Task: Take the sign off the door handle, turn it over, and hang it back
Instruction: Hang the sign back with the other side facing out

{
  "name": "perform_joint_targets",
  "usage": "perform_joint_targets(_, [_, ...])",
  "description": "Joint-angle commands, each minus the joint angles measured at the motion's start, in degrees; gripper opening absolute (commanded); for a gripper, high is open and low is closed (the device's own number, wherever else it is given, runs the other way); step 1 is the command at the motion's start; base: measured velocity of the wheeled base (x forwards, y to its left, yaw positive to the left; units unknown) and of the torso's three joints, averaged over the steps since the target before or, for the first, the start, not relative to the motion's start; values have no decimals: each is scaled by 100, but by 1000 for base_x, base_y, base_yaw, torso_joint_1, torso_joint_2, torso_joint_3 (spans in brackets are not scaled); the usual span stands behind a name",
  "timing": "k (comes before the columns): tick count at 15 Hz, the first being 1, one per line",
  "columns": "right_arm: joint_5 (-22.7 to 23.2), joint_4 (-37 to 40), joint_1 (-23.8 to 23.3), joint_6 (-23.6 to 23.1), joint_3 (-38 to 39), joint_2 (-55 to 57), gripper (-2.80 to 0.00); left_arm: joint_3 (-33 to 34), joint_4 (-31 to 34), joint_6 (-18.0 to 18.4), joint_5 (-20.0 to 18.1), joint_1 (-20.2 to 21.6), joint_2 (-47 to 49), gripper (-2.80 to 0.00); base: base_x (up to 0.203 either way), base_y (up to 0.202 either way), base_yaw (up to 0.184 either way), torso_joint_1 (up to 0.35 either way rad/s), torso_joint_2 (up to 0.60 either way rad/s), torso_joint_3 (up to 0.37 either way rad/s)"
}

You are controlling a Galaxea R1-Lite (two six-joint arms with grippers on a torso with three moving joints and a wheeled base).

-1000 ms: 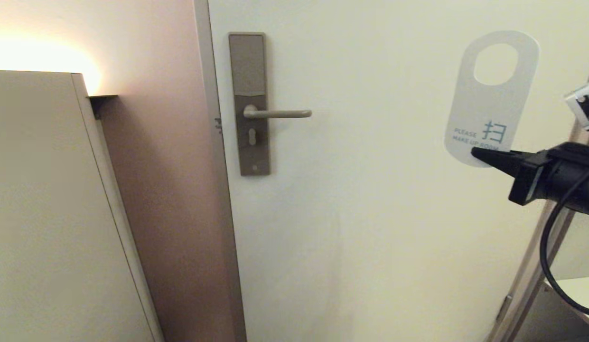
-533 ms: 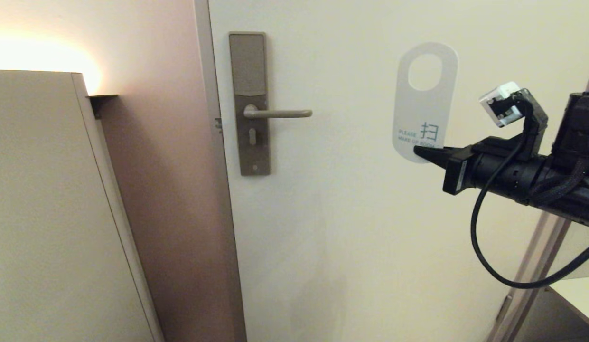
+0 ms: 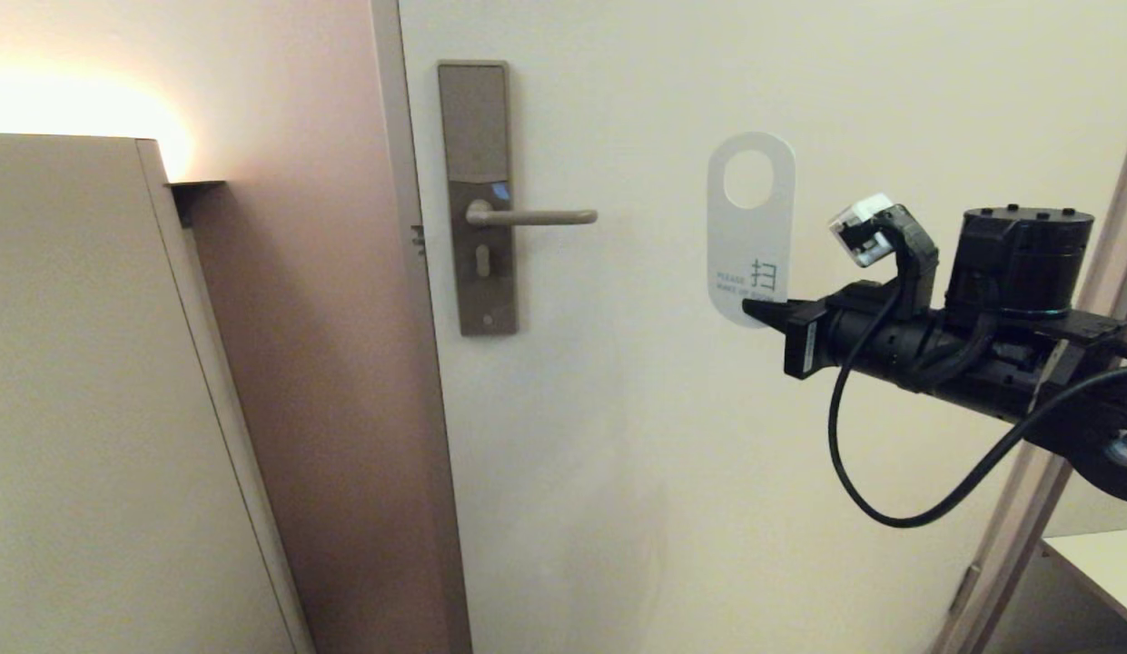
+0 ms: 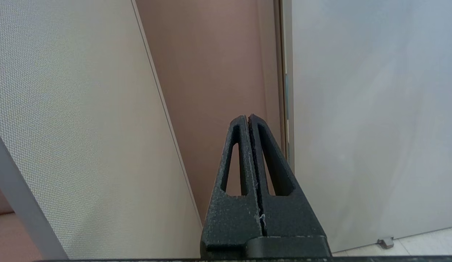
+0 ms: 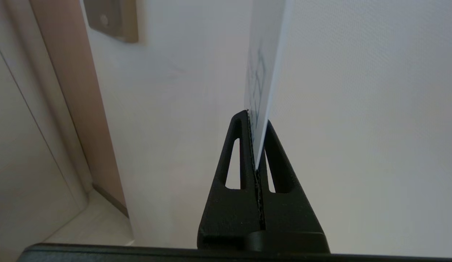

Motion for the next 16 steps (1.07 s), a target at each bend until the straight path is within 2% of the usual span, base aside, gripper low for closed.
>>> perform_joint_targets(1, [4, -24, 90, -20, -274, 349, -280, 0, 0, 3, 4, 0, -2, -280, 0, 0, 0, 0, 0, 0])
perform_joint_targets(8, [-26, -50, 477, -322, -754, 1027, -280, 0, 0, 3, -2, 0, -2, -280, 0, 0, 0, 0, 0, 0])
perform_joint_targets(16, [-219, -177, 547, -505, -1583, 1762, -280, 0, 0, 3, 1, 0, -2, -280, 0, 0, 0, 0, 0, 0])
